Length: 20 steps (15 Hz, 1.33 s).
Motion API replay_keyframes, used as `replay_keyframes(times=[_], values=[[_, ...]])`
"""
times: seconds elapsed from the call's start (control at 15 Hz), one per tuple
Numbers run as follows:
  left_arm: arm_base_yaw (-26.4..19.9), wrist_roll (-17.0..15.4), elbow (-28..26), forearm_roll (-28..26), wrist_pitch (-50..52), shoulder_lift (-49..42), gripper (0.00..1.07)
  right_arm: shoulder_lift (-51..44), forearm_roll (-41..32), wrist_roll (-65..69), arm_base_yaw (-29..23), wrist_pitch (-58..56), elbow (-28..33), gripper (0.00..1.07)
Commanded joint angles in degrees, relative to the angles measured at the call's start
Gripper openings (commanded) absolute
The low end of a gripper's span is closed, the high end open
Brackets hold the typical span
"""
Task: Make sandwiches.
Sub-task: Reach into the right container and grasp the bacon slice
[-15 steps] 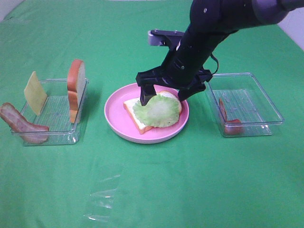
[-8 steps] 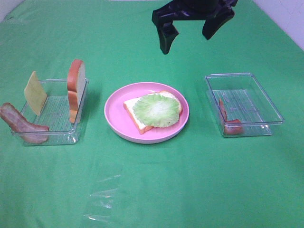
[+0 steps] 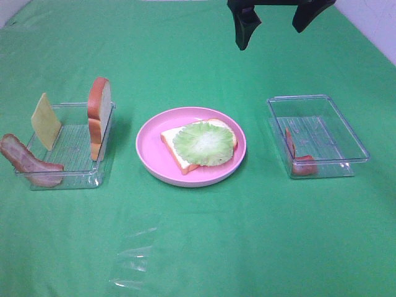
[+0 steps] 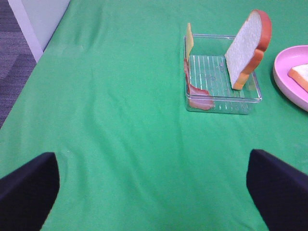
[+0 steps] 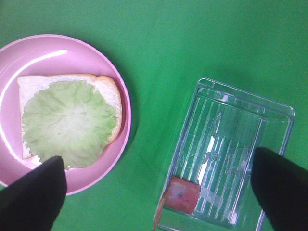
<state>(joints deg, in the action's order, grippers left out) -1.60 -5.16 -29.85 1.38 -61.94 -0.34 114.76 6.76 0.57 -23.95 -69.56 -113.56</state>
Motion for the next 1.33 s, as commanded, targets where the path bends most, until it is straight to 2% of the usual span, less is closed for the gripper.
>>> replay_keyframes(times=[0.07,0.2,0.33,0.4,0.53,0.73,0.87,1.13,1.33], values=[[0.23,0.00,0.11,0.00,0.11,-0.17,1.00,-0.74,0.29,-0.06,0.11,-6.53,-0.29,0.99],[0.23,0.00,0.11,0.00,0.11,-0.17,1.00,-0.74,1.43,0.69,0.46,-6.53,0.40,0.99],[0.23,0.00,0.11,0.00,0.11,-0.17,1.00,-0.74,-1.89,0.74,2.46,-6.53,3.78,0.99],[0.23,0.00,0.11,0.00,0.11,-0.17,1.00,-0.74,-4.13,0.74,4.87,-6.53,8.48,0.99],[0.23,0.00,0.11,0.00,0.11,-0.17,1.00,-0.74,-4.24,1.26,6.82,-5.79,15.13,0.99],[0.23,0.00,0.11,0.00,0.11,-0.17,1.00,-0.74,-4.93,1.38,7.28,0.34,24.92,0.99],[0.23,0.00,0.11,0.00,0.11,-0.17,1.00,-0.74,-5.73,1.38,7.28,3.61,28.30,0.99],[0.23,0.00,0.11,0.00,0.11,-0.17,1.00,-0.69,-6.76,5.39,7.28,10.83,30.08,0.98],[0.23,0.00,0.11,0.00,0.11,-0.17,1.00,0.06,-7.79,5.27,7.28,11.86,30.08,0.98]])
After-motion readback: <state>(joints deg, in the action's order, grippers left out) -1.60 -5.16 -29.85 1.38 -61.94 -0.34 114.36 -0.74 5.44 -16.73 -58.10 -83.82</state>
